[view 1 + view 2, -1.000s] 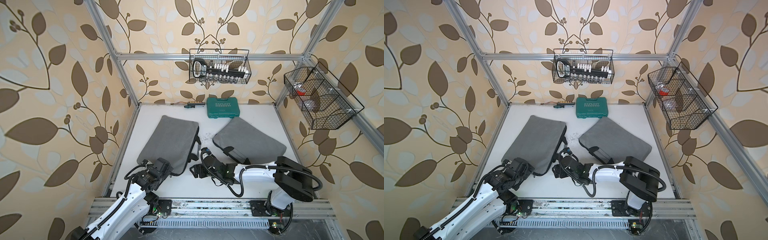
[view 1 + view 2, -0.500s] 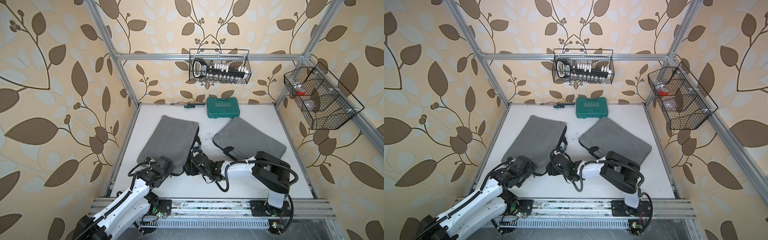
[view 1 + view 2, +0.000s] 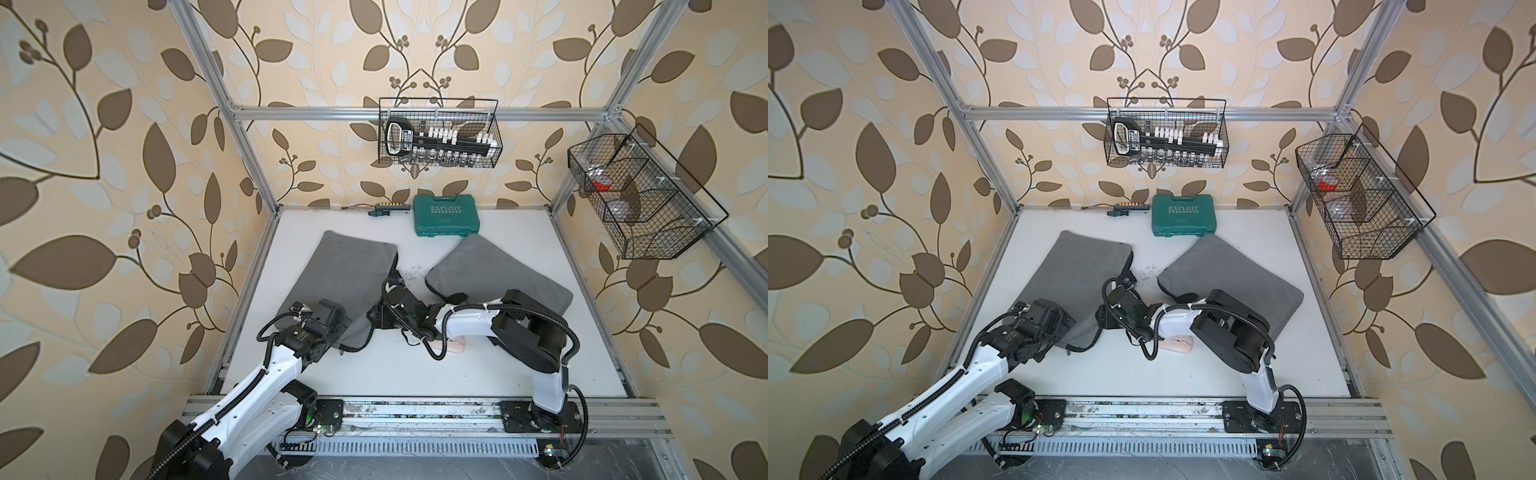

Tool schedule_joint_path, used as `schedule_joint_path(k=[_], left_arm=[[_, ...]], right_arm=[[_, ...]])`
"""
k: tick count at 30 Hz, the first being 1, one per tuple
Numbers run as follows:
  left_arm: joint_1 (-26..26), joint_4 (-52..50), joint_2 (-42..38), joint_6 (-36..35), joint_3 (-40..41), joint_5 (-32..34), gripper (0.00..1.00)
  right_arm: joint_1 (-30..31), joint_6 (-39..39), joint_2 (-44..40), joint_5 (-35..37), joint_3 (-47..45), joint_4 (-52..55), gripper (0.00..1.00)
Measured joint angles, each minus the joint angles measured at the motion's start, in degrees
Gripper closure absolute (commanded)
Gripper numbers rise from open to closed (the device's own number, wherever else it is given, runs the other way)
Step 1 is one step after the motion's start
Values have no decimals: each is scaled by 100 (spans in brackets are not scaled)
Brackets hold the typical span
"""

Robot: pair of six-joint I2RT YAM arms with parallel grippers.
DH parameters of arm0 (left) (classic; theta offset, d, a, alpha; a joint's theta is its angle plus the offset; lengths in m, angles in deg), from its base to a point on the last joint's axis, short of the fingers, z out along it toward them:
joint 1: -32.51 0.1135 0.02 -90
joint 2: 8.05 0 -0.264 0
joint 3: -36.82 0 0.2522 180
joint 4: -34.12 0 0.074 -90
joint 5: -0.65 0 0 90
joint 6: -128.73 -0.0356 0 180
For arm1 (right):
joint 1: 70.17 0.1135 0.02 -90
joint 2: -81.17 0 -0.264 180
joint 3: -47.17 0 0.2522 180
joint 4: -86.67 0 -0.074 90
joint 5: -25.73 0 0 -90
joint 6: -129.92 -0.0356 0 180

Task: Put the mouse into the laptop bag
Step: Adjust the zippered laptop bag at the center of the board.

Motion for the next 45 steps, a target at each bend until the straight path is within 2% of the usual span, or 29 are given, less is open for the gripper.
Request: schedule_joint_path(k=[4, 8, 11, 16, 18, 21, 24, 31, 34, 35, 36, 37, 38, 40, 42, 45], left_arm=[[597, -24, 4, -256, -144, -372, 1], [1067, -79, -151, -474, -175, -723, 1], [1117, -90, -413, -538, -136, -863, 1], [1119, -68, -525, -579, 4, -1008, 1], [1119, 13, -404, -608, 39, -1056, 9], [1119, 175, -133, -640, 138, -1150, 30], [1119, 291, 94, -590, 249, -1139, 43], [1156, 409, 162, -468, 411, -1023, 71], [1156, 452, 162, -442, 448, -999, 77], [1156, 448, 162, -444, 448, -1001, 76], [1156, 442, 160, -439, 448, -997, 69], [1156, 433, 144, -435, 448, -999, 52], [1156, 426, 120, -389, 442, -992, 39], [1156, 350, -11, -369, 407, -970, 13], [1156, 221, -173, -295, 372, -933, 3], [1156, 15, -402, -225, 332, -896, 1]], right_arm=[[44, 157, -223, 181, -31, 382, 23], [415, 339, -953, 839, -164, 994, 24], [914, 393, -1467, 1226, -223, 1172, 24], [1436, 245, -2004, 1294, -780, 1132, 17], [1657, 162, -2109, 1410, -1056, 1150, 17], [2129, 79, -2120, 1587, -1119, 1250, 17], [2382, 37, -2103, 1537, -1119, 1064, 22], [2037, -24, -1423, 1318, -988, 691, 32], [1679, -20, -1123, 1128, -960, 557, 35], [1585, -22, -1054, 1091, -929, 544, 38], [1469, -13, -955, 1049, -861, 533, 42], [1366, 2, -848, 1010, -761, 531, 46], [1276, 7, -748, 973, -654, 525, 48], [1075, 42, -553, 874, -422, 496, 59], [872, 63, -374, 743, -216, 444, 69], [557, 92, -125, 577, 46, 409, 73]])
